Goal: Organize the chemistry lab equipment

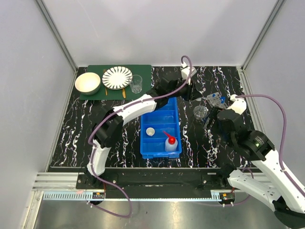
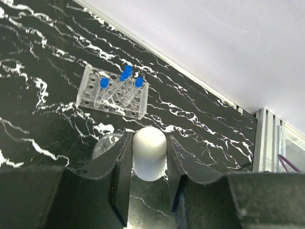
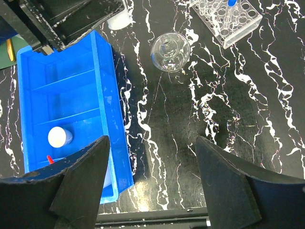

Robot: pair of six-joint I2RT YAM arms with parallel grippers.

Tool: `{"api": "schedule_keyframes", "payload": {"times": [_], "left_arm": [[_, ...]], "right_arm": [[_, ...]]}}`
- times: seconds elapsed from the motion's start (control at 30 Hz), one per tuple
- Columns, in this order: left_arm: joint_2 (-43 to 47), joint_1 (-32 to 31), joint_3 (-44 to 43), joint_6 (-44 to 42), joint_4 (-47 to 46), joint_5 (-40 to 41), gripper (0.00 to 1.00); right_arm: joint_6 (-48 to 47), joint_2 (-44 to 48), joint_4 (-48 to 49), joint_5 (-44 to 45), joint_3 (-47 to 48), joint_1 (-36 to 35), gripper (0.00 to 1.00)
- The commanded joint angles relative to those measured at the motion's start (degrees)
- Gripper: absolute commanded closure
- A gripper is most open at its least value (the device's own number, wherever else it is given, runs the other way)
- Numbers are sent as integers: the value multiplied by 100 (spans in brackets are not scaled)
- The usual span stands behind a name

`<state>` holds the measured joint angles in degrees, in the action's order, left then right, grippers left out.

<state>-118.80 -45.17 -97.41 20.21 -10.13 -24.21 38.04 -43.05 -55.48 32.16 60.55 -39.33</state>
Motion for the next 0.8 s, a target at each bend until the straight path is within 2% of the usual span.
{"api": "schedule_keyframes", "payload": {"times": [0.0, 0.13, 0.4, 0.77], "left_arm": [[-117, -132, -481, -710, -490, 162, 100], [-283, -282, -288, -931, -692, 556, 100], [-433, -370, 310, -747, -1957, 952, 100], [-1303, -484, -542, -316, -2001, 795, 100]], "right_arm": [[63, 103, 38, 9, -52, -22, 22], [63, 165, 38, 62, -88, -31, 23], [-16, 420, -103, 106, 79, -22, 23], [-16, 438, -165, 106, -17, -31, 23]]}}
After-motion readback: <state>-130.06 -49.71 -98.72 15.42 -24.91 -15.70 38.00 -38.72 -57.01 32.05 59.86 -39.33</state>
